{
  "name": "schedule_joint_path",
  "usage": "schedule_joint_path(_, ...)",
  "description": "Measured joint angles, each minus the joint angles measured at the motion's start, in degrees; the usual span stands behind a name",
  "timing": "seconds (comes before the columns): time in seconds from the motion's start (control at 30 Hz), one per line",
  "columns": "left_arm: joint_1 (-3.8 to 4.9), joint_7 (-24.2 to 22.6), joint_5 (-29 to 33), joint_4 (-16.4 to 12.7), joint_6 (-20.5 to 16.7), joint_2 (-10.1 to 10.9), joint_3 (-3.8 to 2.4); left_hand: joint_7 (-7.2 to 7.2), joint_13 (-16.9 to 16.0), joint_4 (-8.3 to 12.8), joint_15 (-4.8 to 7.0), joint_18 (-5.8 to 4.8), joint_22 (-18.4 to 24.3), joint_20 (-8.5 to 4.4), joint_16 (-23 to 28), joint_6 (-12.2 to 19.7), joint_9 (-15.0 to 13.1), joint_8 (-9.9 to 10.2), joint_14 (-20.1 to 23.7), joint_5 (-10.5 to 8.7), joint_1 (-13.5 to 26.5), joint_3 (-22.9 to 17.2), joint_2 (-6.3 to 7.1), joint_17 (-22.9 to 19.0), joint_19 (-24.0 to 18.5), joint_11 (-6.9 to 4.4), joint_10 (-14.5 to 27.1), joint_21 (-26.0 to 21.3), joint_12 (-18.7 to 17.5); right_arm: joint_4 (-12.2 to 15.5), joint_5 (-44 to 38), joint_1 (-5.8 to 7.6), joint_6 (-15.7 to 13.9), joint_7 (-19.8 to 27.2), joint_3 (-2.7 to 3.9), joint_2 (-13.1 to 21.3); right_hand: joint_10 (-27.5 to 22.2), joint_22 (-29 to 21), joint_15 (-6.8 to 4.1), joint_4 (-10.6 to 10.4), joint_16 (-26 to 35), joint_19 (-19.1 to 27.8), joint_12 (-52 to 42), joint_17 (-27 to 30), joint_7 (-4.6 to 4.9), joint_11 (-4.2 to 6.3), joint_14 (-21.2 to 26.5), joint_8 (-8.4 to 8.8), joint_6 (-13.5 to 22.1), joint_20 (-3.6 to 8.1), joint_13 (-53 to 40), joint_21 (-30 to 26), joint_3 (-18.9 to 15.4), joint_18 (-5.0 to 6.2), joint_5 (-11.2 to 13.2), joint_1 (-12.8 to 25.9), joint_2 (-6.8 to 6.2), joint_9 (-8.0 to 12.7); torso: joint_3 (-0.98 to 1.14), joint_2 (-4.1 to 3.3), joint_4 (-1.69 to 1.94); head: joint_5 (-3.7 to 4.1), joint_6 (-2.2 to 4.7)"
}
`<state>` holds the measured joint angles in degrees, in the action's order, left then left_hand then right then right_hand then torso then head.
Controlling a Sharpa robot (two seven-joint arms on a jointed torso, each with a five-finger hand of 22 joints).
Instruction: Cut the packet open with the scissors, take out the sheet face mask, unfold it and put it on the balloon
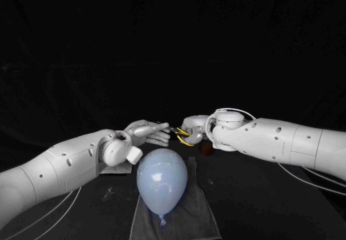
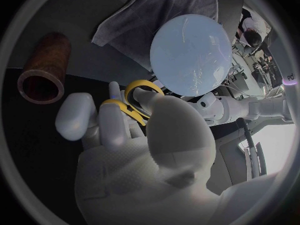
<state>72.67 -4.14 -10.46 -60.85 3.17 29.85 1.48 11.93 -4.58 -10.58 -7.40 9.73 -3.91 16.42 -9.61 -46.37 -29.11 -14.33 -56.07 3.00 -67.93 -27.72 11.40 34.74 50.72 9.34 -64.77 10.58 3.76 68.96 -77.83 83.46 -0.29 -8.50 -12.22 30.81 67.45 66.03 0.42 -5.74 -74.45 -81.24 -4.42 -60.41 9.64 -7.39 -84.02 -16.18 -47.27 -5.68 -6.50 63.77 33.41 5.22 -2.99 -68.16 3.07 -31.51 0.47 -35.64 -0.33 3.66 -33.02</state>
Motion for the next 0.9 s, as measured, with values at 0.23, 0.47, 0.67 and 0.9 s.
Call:
schedule_joint_path(0.23,0.09,-0.9,1.3,0.7,-1.1,1.3,-0.01,-0.25,0.1,-1.1,-0.67,-0.02,0.0,0.18,1.2,0.9,0.3,0.7,1.8,0.0,-0.6,3.5,0.59,-0.8,-1.0,0.8,1.8,-0.7,0.0,0.7,1.2,-0.12,-2.4,0.3,-0.04,1.6,0.0,-0.1,0.0,0.0,0.0,0.0,0.0,0.1,0.0,0.0,0.0,0.0,0.0,0.01,0.0,0.0,0.0,0.0,0.0,0.0,0.0,0.0,0.01,0.0,-0.01,0.03,0.13)
schedule_joint_path(0.47,0.09,-2.0,2.1,0.8,-1.3,3.6,0.01,-0.35,0.3,-2.7,-1.21,-0.04,0.0,0.26,2.3,1.4,0.4,1.1,3.3,0.0,-0.9,7.2,0.91,-1.8,-1.9,1.21,3.9,-1.5,0.0,0.9,5.5,-0.1,-6.6,1.3,0.03,3.0,0.1,-0.1,0.0,0.0,0.0,0.0,0.0,0.3,0.05,-0.11,0.0,0.0,-0.4,0.01,0.1,-0.1,0.0,-0.01,0.0,0.0,0.0,0.0,0.0,0.0,-0.01,0.24,0.4)
schedule_joint_path(0.67,0.08,-3.6,3.1,1.1,-1.5,5.9,0.02,-0.38,0.1,-3.0,-0.86,-0.05,-0.1,0.05,2.3,0.4,0.3,0.5,2.9,0.0,-3.0,8.9,-0.13,-2.1,-1.6,0.43,3.1,-1.5,0.9,2.4,14.6,-0.09,-10.1,3.7,0.19,5.6,0.5,-0.6,0.01,0.1,0.2,0.0,0.1,0.8,0.11,-0.47,0.0,0.0,-0.8,0.01,0.3,-0.8,0.1,-0.02,0.0,0.0,-0.01,0.0,-0.02,0.0,0.06,0.48,0.65)
schedule_joint_path(0.9,0.07,-6.2,3.9,1.5,-1.6,9.2,0.04,-2.21,-0.3,-3.4,0.54,-0.08,-0.8,-0.77,1.5,-2.4,0.2,-0.1,0.5,0.0,-6.1,10.0,-1.44,-2.2,2.5,-0.95,0.2,0.7,1.5,7.8,32.4,-0.09,-10.7,10.5,0.31,11.4,0.8,-0.7,-0.03,0.1,0.6,0.0,0.1,1.5,-0.02,-0.76,0.0,0.01,-1.7,0.01,0.5,-0.9,0.1,-0.03,0.0,-0.1,-0.12,0.0,-0.03,0.0,0.1,0.98,1.01)
